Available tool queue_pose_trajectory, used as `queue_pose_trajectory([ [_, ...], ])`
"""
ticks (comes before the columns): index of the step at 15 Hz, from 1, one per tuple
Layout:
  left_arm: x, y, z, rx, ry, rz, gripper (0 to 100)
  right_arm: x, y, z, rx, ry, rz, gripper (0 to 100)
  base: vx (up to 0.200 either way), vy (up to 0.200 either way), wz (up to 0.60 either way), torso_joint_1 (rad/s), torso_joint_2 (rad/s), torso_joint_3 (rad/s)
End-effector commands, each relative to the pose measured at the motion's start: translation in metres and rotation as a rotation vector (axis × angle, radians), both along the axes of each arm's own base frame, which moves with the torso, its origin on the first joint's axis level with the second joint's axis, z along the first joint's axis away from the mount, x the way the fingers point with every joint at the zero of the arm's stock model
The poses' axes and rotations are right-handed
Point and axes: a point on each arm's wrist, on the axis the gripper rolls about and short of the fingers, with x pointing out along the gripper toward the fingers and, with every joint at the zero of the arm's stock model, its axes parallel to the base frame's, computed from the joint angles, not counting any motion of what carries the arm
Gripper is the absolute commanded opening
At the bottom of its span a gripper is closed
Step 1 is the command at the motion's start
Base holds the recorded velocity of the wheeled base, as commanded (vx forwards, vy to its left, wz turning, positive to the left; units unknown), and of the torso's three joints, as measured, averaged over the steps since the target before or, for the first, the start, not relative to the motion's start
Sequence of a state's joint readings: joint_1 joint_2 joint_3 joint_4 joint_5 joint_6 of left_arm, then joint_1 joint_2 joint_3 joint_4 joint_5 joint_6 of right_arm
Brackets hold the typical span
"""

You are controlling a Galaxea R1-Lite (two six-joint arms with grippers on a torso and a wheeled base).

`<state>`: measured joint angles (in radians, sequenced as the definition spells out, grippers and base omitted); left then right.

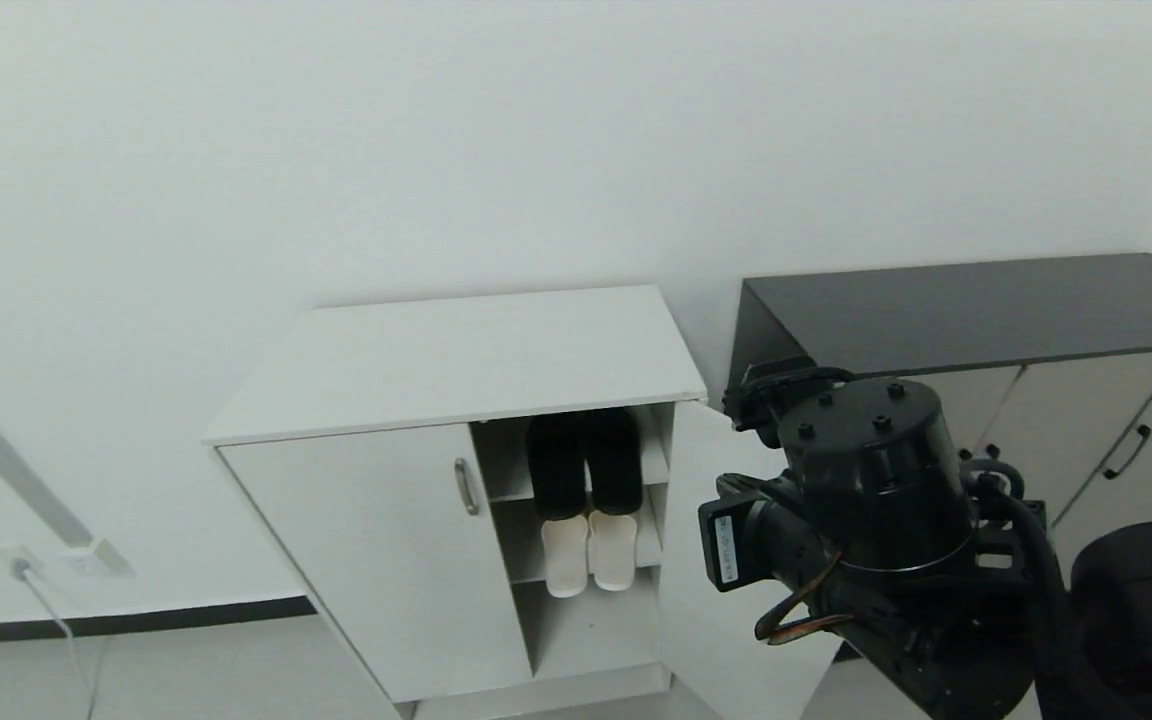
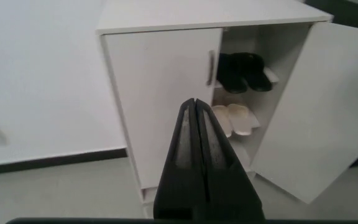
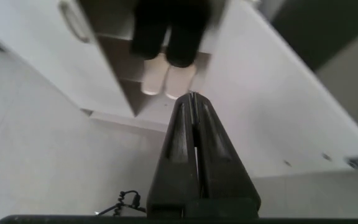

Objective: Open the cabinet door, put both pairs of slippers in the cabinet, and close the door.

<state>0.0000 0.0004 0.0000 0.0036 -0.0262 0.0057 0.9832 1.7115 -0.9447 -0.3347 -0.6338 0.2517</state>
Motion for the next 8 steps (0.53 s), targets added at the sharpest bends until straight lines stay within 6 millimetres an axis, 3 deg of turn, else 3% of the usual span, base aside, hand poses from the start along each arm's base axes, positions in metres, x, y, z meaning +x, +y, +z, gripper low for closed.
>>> queue_pose_trajectory([
  [1, 0.0001, 0.0000, 0.0001, 0.000, 0.001, 0.000, 0, 0.0015, 0.0005, -0.0020, -0.003, 0.002, -0.003, 0, 0.000, 0.000, 0.00, 0.000, 0.00, 0.000],
  [8, 0.0000, 0.0000, 0.0000, -0.001, -0.001, 0.000, 0, 0.0017, -0.0008, -0.0020, 0.002, -0.003, -0.005, 0, 0.000, 0.000, 0.00, 0.000, 0.00, 0.000],
])
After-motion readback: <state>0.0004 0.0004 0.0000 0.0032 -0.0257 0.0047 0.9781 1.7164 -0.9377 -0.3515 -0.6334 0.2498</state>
